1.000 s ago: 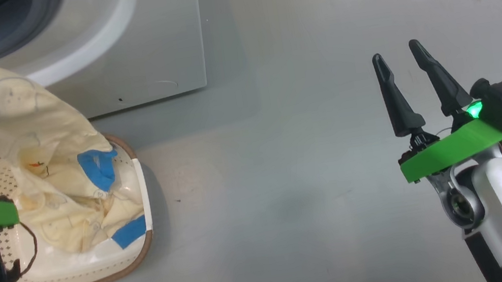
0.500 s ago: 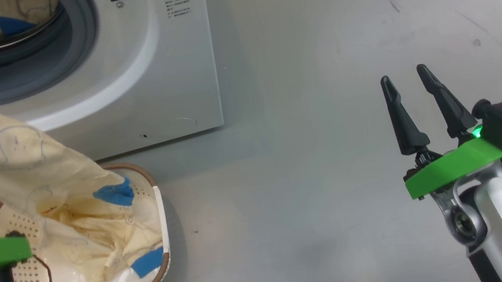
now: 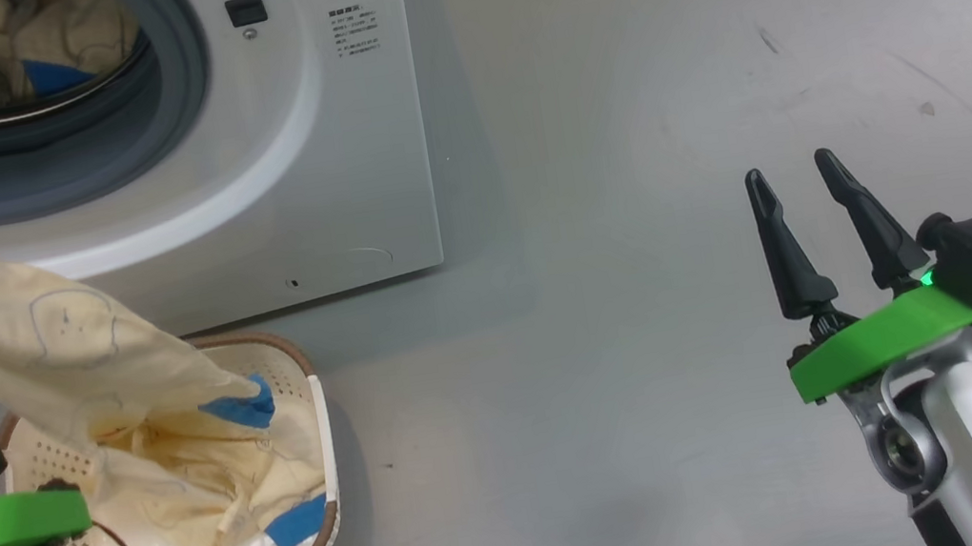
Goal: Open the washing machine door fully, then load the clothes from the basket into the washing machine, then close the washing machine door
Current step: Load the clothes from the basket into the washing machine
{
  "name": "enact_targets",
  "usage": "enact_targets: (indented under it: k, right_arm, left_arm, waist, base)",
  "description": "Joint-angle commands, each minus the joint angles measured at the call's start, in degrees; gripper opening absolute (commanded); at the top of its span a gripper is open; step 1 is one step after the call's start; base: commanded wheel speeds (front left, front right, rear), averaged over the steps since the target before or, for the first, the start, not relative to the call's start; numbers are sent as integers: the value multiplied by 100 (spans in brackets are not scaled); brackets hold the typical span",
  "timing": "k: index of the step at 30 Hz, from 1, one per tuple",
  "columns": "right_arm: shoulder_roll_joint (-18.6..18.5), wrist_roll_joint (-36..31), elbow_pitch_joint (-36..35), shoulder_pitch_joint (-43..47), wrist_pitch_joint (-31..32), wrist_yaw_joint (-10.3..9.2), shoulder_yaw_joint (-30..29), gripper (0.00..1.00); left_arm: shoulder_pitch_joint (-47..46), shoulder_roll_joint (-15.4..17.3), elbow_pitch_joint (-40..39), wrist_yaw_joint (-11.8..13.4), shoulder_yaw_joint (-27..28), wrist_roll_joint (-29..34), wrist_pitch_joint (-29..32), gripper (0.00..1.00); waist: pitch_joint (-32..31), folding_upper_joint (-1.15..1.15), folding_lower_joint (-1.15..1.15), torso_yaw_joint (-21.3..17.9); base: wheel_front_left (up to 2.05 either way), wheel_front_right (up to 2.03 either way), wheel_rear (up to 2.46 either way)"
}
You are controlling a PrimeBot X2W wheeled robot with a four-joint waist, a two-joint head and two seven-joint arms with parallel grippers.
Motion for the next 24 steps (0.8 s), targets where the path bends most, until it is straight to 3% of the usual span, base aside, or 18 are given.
enact_targets:
  k: [1,9,14,18,24]
  right_arm:
    - [-10,-63,-190,-57,-37,0,78,100]
    - [-10,-37,-248,-100,-37,0,133,100]
    - [-10,-12,-302,-185,-37,0,157,100]
    - [-10,52,-365,-291,-37,0,172,100]
    - [-10,216,-449,-449,-37,0,294,100]
  left_arm:
    - [-100,148,-245,-14,252,-9,-62,0]
    - [-295,186,-251,-46,302,-96,-62,0]
    - [-646,398,-172,-53,317,-245,-62,0]
    - [-1105,723,-11,-55,297,-434,-62,0]
    - [-2050,1478,537,-56,231,-690,-48,0]
  waist:
    - [12,0,0,2]
    - [240,0,0,-50]
    - [583,0,0,-142]
    - [932,0,0,-263]
    - [1441,0,0,-527]
  base:
    - [0,0,0]
    - [0,0,0]
    - [0,0,0]
    - [0,0,0]
    - [0,0,0]
